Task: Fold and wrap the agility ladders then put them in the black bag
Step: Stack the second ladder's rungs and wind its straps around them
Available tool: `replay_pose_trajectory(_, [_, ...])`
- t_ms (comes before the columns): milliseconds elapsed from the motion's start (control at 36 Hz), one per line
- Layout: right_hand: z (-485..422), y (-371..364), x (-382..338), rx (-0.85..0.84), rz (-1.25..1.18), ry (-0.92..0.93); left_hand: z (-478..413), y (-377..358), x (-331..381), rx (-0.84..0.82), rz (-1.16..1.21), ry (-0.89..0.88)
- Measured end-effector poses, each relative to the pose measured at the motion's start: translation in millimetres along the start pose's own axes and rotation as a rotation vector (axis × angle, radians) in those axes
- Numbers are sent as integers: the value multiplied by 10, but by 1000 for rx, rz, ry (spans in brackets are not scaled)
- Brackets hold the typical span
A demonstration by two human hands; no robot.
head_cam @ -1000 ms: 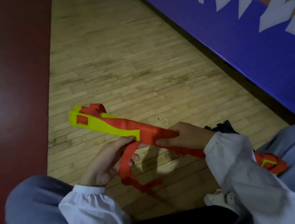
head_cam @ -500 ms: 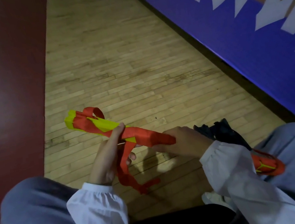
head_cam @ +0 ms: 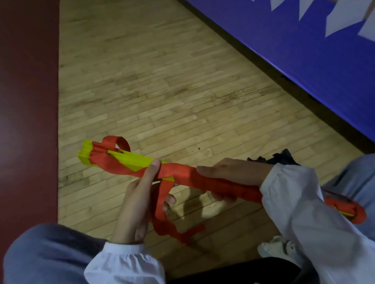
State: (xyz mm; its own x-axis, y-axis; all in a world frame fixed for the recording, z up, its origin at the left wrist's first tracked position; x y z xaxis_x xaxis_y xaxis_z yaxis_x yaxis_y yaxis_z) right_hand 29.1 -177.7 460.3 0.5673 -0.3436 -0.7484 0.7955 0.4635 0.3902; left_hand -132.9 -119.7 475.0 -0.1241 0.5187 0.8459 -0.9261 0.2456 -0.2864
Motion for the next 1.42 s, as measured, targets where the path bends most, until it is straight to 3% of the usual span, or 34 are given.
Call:
replay_pose_trajectory(250, [44, 63, -13, 156, -32, 41, 38, -78, 11, -217, -48, 158])
replay_pose_trajectory(472, [158, 183, -112, 321, -28, 74, 78, -14, -45, -252, -25, 267])
replay_pose_trajectory(1139, [262, 242, -229, 719, 418, 69, -51, 3, 103, -71, 51, 56])
replay_pose_trajectory(1250, [230, 216, -201, 688, 444, 60, -42, 19, 55, -92, 49, 76])
replay_pose_trajectory(1417, [76, 214, -69, 421, 393, 15, -46, 44, 8, -86, 6, -11])
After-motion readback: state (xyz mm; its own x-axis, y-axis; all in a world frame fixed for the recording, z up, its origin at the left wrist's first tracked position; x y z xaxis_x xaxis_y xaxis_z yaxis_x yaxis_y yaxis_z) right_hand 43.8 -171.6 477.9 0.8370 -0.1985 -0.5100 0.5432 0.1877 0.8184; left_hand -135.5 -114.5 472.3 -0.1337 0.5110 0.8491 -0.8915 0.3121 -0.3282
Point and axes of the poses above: each hand's wrist, its own z-axis away from the middle knuckle, its own y-axis out of the back of the hand, x = y × z, the point moved 8 cm from there along -z, towards the middle knuckle, and after that the axes turned 14 degrees about z, right-handed, at the moved point
